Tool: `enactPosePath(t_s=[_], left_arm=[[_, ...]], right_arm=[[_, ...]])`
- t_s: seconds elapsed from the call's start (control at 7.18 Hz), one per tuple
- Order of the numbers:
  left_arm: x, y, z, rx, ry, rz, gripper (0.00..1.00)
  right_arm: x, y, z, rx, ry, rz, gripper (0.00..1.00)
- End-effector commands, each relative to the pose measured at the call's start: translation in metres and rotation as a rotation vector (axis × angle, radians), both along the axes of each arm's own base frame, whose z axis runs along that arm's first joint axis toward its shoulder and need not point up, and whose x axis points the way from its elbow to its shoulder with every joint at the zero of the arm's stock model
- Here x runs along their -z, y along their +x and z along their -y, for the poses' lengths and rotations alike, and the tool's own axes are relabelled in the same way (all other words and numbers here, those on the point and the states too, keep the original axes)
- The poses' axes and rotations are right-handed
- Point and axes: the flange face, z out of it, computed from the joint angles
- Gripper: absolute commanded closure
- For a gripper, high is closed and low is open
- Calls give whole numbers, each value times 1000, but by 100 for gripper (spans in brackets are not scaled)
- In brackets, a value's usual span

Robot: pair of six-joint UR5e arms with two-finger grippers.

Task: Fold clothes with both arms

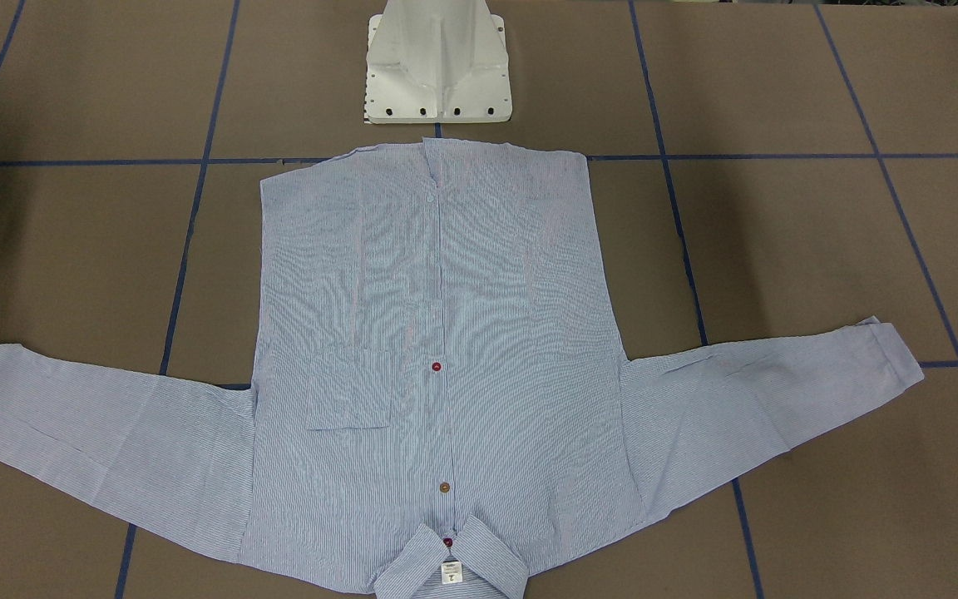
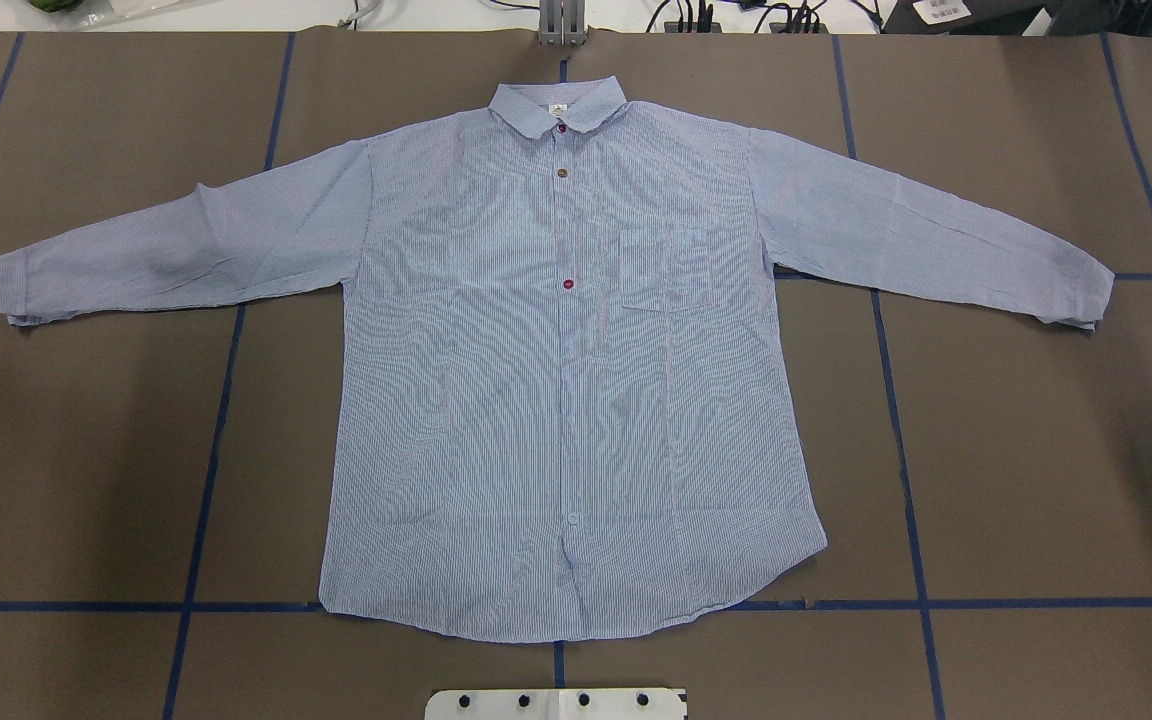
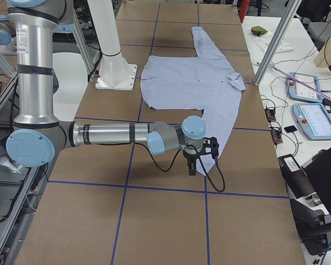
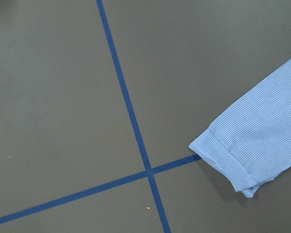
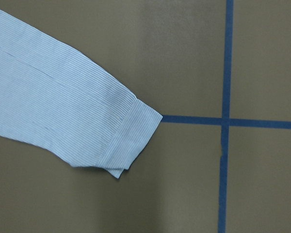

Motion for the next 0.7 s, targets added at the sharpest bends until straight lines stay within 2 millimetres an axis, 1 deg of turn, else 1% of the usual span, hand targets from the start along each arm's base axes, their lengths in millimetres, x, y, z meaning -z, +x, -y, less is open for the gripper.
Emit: enactPosePath(t_s=[0.0, 0.14, 0.28, 0.42, 0.56], left_arm=[[31, 4, 7, 25, 43, -34, 1], [20, 6, 3, 14, 23, -53, 1], [21, 6, 1, 7, 52, -69, 1], [15, 5, -1, 6, 66, -70, 1], [13, 5, -1, 6, 66, -71, 1]], right_arm=[[-27, -51, 23, -90, -32, 24, 0], [-51, -64, 22, -80, 12, 17, 0], [-80, -86, 22, -46, -3, 7, 0], [-77, -91, 24, -41, 8, 14, 2], [-75, -106, 25, -15, 12, 13, 6]])
